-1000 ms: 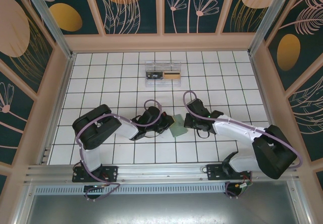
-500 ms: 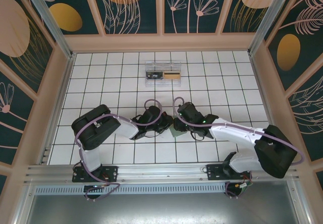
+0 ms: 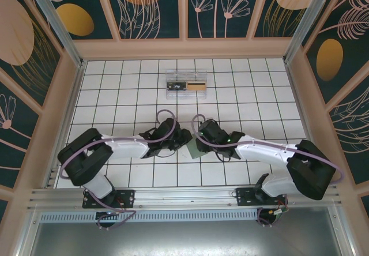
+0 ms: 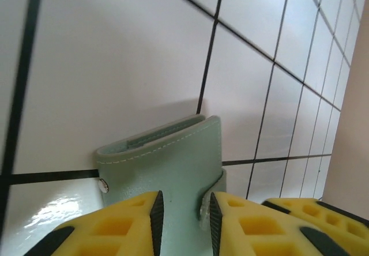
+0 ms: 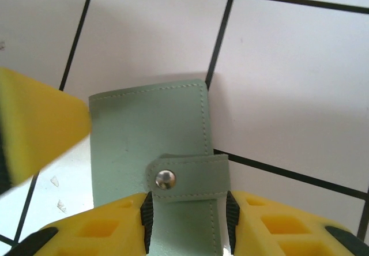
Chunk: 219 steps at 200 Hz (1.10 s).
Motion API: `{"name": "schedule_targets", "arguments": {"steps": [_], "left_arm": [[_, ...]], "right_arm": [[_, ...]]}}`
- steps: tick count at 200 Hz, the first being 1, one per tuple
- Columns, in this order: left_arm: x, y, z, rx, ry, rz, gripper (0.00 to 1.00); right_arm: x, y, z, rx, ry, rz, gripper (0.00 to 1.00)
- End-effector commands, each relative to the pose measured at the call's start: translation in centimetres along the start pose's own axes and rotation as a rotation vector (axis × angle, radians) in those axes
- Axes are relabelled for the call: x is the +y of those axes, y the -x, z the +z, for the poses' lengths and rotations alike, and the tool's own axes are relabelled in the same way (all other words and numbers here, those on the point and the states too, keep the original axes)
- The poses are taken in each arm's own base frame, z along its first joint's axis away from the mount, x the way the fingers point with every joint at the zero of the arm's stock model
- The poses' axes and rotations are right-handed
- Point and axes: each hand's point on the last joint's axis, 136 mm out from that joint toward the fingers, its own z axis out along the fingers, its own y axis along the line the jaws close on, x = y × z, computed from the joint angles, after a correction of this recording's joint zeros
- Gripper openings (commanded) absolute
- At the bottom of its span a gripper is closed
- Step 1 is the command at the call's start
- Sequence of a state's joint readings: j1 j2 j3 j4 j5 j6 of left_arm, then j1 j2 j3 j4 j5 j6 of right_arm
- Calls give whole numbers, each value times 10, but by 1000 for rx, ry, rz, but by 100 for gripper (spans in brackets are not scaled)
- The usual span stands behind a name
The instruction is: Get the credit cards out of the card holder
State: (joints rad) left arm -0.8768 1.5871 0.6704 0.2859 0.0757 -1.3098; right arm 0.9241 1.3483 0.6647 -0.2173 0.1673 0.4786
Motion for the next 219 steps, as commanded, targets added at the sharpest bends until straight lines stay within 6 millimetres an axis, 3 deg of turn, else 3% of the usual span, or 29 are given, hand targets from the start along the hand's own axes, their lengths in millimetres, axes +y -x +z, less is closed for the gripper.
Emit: {"name": "schedule_targets", "arguments": {"steps": [1,41,124,140,196,219], "left_arm": [[18,18,-17,-81,92,27,31],[28,30,-31,-131,97,3,34],[29,27,-28,-111,88,7,35],[28,26,-27,-107,85,11,35],[22,24,-26,-92,62,33,35],[12,13,-15,-30,6,40,34]], "right_arm": [[8,11,2,-23,-42,-64,42],[14,10,15,10,-118,-138,42],[5,-12,30,87,-183,-167,41],[6,-14,32,93,-178,-167,36],[7,-14,31,91,-164,-148,0],[10,-12,29,87,-144,-138,0]]}}
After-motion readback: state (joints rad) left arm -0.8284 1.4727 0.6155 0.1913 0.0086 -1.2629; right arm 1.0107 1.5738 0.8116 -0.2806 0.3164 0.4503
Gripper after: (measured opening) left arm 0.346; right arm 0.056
